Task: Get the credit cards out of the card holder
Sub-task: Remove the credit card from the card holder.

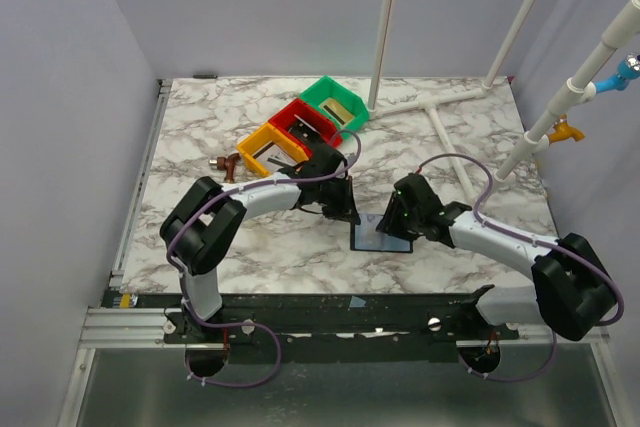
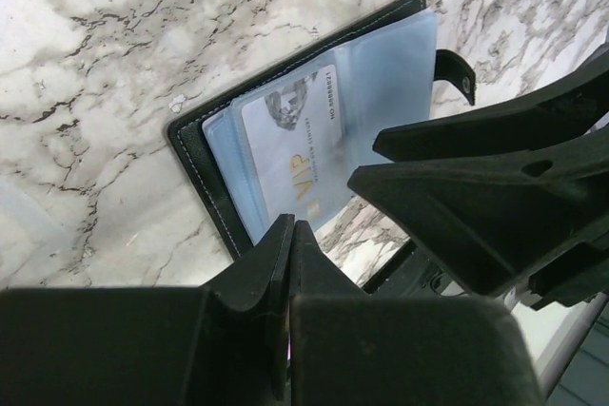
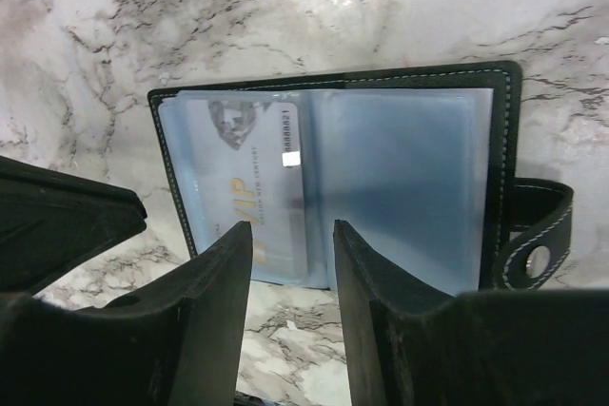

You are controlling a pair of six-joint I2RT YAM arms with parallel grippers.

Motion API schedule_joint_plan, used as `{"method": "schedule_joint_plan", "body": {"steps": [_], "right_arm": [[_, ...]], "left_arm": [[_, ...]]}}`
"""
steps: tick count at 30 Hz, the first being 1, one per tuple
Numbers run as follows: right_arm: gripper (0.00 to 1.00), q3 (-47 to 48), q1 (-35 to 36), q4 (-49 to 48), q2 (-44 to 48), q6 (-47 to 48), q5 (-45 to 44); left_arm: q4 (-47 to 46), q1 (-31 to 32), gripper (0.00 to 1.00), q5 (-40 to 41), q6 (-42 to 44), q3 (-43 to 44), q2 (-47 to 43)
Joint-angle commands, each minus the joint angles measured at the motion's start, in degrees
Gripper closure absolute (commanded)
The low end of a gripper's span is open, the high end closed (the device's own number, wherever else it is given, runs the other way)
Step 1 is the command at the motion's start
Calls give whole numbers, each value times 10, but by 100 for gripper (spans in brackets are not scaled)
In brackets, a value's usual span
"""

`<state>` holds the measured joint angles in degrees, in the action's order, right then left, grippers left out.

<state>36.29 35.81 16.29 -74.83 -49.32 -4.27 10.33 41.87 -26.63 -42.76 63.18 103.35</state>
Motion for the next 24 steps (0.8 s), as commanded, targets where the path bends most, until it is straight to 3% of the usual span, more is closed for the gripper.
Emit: {"method": "schedule_joint_plan", "body": {"steps": [1,24], "right_arm": [[57,-23,-16,-36,17,-6,30],[57,-69,-62,-61,58,-10,70]], "left_arm": [[-13,7,100,-12,-2,12,23],[18,21,100,27,10,43,70]]}}
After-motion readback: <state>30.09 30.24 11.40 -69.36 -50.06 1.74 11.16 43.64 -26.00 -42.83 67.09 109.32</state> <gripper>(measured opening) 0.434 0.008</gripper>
